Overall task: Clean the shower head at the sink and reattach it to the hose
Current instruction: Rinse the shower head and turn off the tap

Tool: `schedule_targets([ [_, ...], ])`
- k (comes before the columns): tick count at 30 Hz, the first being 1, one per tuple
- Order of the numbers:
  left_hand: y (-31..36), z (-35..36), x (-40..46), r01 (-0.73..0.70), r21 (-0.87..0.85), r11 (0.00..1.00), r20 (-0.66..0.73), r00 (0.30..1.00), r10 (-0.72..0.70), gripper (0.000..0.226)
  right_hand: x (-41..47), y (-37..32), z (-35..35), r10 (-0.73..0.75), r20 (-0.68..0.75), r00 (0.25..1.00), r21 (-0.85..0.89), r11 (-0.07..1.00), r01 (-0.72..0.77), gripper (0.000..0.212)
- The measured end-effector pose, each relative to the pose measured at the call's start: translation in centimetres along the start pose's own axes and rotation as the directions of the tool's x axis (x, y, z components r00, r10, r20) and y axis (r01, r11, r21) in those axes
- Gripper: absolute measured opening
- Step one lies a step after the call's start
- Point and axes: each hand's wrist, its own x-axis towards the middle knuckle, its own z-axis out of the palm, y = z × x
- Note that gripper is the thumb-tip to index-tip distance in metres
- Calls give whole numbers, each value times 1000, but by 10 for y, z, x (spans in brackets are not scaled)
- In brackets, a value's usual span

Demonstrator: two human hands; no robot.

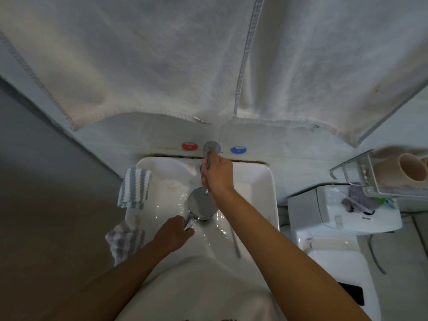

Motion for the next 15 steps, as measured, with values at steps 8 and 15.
schedule_targets([
  [8, -3, 0, 1, -11, -24, 1000, -4, 1000, 11, 29, 5, 6, -17, 4, 25, 1000, -40, 999, -3, 48],
  [15, -3, 1, 1, -15, -70, 997, -18, 1000, 13, 28, 25, 91, -58, 88, -309, 947, -343, 918, -198, 40],
])
